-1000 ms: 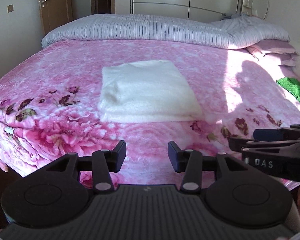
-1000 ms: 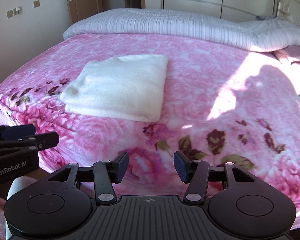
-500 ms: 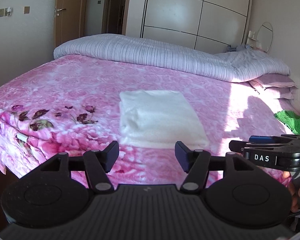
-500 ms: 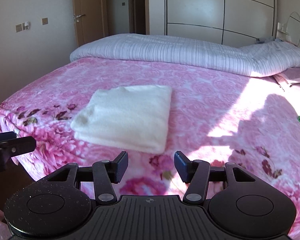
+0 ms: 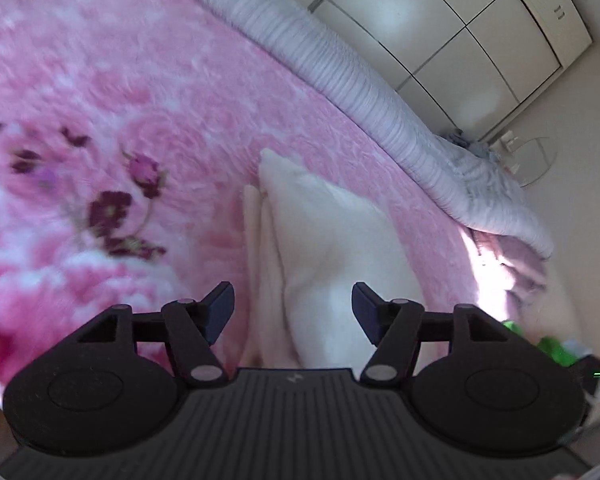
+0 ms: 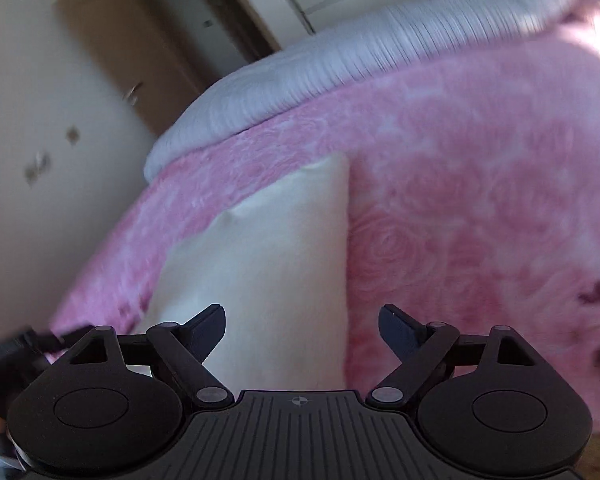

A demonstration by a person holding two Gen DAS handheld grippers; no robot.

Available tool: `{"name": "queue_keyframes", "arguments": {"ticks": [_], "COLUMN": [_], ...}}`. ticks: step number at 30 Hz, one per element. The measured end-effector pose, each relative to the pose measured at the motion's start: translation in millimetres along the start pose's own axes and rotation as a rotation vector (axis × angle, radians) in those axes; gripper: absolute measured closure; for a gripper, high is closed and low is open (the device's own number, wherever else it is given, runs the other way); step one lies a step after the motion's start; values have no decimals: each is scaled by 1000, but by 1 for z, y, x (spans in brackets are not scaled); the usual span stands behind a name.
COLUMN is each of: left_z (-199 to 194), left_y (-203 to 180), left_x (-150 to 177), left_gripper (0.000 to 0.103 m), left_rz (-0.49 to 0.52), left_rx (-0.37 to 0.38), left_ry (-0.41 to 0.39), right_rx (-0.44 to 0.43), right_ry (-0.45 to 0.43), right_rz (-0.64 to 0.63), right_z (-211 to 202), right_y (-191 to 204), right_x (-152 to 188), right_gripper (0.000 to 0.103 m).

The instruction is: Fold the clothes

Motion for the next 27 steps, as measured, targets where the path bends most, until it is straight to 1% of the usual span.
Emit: {"name": "queue_keyframes", "arguments": {"ticks": [3,4,5,7,9,11,15,19,21,22,24,25,26,27], "left_z": [38,49,56,68,77,88,107,119,124,126,130,130,130,131], "left_y": [29,37,44,50,47,41,29,16,12,10,7,4,2,-1], "left_x": [-26,-31,-34,-38,-41,-42,-48,-52,-55,-55,-57,-59,-61,-66], "left_gripper": [43,43,43,43,40,40,38,38,46,48,54,55,58,60], "left_rz": [-106,-148,-181,-211,-219,-225,-245,-242,-254,-258,-264,-261,-257,-249], "left_rx": [119,150,165,157,165,170,137,89,75,71,58,48,38,30], "left_ry": [85,119,147,198,234,280,315,348,363,368,378,387,396,404], "right_rx": [-89,-108,-126,-146,-138,-127,-108,-100,-113,-110,-71,-50,-44,-44], "right_ry": [85,109,132,175,197,222,274,353,401,416,429,434,441,448], "right_rz": [121,161,201,287,356,389,454,466,413,366,279,237,241,259], "right_z": [36,47,58,73,81,86,96,111,123,129,136,138,137,135], "right_y": [-28,-35,-41,-50,-54,-56,-59,-55,-47,-41,-30,-25,-25,-26], "right_x": [-30,-38,-46,-57,-62,-66,-73,-81,-81,-80,-80,-80,-81,-83], "right_gripper": [16,16,16,16,16,16,16,16,17,17,19,27,37,43]}}
Point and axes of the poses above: each gripper's, at about its wrist camera, not at the fingertips, and z roughly the way its jaws point, y to its left, x to its underside, the point moved 4 cm from there along z, roughly the way its jaws point, and after that the axes turned 5 degrees about y, right-handed, at the moved point
